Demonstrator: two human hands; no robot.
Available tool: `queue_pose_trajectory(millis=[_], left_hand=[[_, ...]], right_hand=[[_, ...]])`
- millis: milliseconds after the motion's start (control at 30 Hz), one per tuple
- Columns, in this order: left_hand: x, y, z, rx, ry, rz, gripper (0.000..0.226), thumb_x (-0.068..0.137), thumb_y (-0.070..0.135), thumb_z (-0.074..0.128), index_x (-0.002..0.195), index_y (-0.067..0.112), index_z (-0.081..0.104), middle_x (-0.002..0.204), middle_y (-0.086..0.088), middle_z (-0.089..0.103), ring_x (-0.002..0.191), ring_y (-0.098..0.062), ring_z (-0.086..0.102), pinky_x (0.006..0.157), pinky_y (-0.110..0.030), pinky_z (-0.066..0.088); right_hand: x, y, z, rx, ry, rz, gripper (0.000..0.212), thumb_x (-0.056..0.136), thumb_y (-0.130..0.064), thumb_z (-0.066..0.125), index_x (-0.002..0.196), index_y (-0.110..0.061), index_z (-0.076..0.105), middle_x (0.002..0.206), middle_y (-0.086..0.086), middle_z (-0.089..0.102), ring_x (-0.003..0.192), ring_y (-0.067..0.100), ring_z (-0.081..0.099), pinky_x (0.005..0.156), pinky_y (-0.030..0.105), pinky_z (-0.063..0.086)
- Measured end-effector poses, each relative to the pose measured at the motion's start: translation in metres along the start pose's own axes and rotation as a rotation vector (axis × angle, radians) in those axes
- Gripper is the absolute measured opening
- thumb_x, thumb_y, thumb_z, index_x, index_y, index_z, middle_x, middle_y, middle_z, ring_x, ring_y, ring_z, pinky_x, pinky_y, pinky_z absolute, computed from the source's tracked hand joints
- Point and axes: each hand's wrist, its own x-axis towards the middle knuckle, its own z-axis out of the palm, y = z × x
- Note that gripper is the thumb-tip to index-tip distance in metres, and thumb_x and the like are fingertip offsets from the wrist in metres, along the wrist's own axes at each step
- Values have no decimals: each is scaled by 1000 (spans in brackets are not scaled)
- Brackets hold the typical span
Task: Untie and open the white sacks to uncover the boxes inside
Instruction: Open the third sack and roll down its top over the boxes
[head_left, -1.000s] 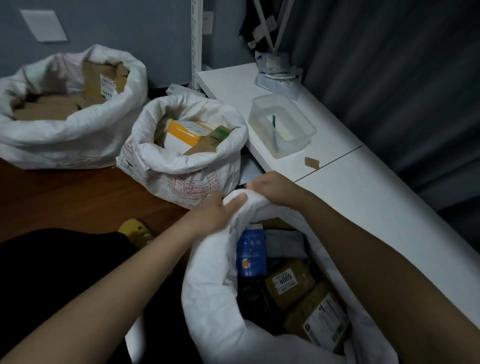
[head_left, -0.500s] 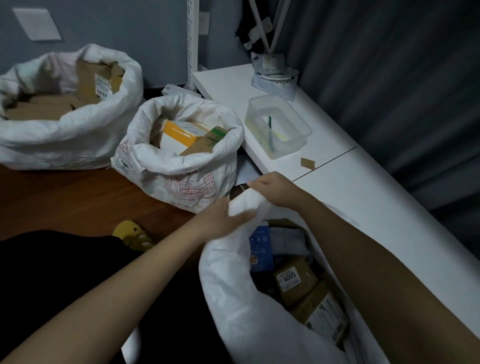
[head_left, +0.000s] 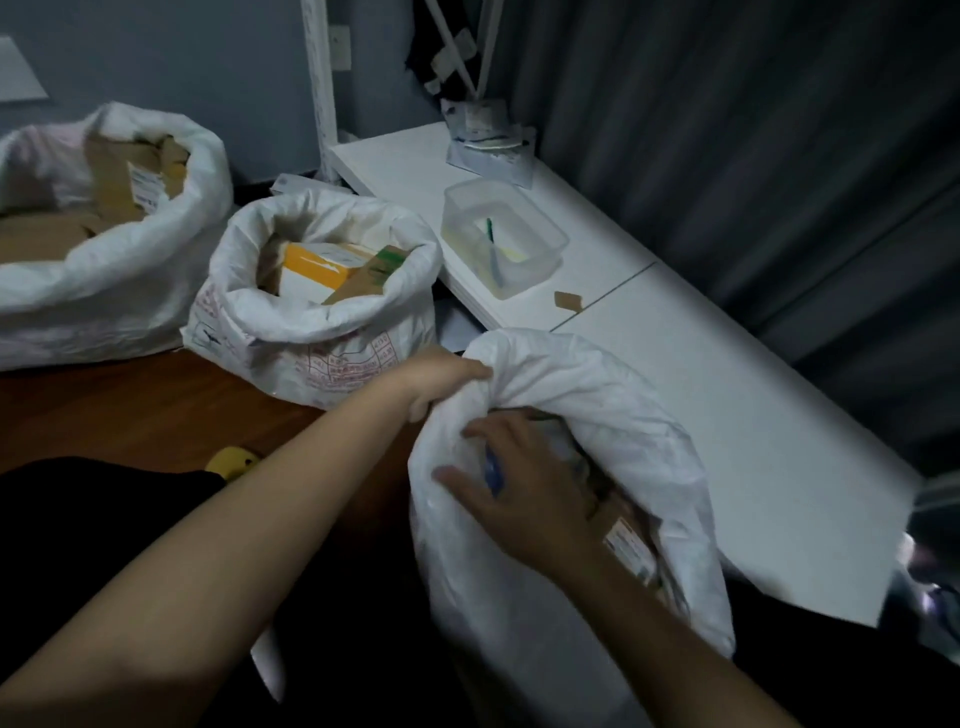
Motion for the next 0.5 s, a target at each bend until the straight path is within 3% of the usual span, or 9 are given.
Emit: queue_pose_trajectory(millis=[67, 133, 167, 233, 300, 400, 500], left_hand=[[-3, -1, 5, -62, -17, -54, 61, 71, 42, 76, 112, 3, 55, 105, -14, 63, 95, -31, 63, 86, -45, 53], [-9, 0, 12, -171, -37, -58, 50, 79, 35, 73, 113, 3, 55, 107, -14, 62, 92, -27, 62, 75, -37, 55], [-10, 0, 15, -272, -53, -47, 45, 84, 28, 70, 116, 1, 55, 108, -12, 62, 89, -24, 62, 71, -33, 55], [-21, 2, 20, -431, -91, -9, 34, 91, 19, 61, 117, -2, 56, 98, -11, 63, 80, -18, 60, 62, -26, 54], [-32, -4, 26, -393, -82, -2, 31, 93, 24, 59, 114, 1, 59, 92, -9, 61, 77, -18, 57, 63, -28, 51], [-53, -16, 40, -153, -131, -35, 28, 93, 34, 58, 106, 9, 59, 88, -8, 56, 74, -17, 54, 63, -28, 47], [-59, -22, 56, -131, -54, 64, 23, 90, 24, 63, 107, 8, 59, 98, -11, 62, 79, -18, 59, 68, -28, 52]], right_hand=[[-16, -6, 23, -160, 38, 56, 67, 77, -62, 55, 125, -17, 48, 125, 3, 46, 111, 18, 47, 86, 27, 42], [-21, -10, 32, -185, 47, 162, 62, 81, -43, 61, 133, -16, 40, 135, 8, 37, 116, 25, 45, 83, 34, 45], [-20, -8, 30, -138, 52, 202, 55, 84, -29, 60, 134, -15, 40, 137, 7, 37, 117, 24, 46, 84, 31, 43], [-18, -1, 17, 32, 109, 246, 44, 86, -9, 56, 130, -13, 50, 131, 2, 49, 114, 17, 50, 87, 17, 36], [-15, 15, -2, 204, 146, 288, 39, 85, -1, 56, 122, -11, 61, 118, -4, 60, 105, 6, 52, 85, 7, 33], [-16, 39, -16, 359, 160, 325, 31, 81, 6, 59, 107, -8, 67, 102, 1, 68, 91, 7, 60, 79, 15, 43], [-17, 44, -21, 436, 177, 382, 32, 81, 5, 58, 103, -18, 65, 94, -8, 66, 87, 6, 61, 77, 19, 46]])
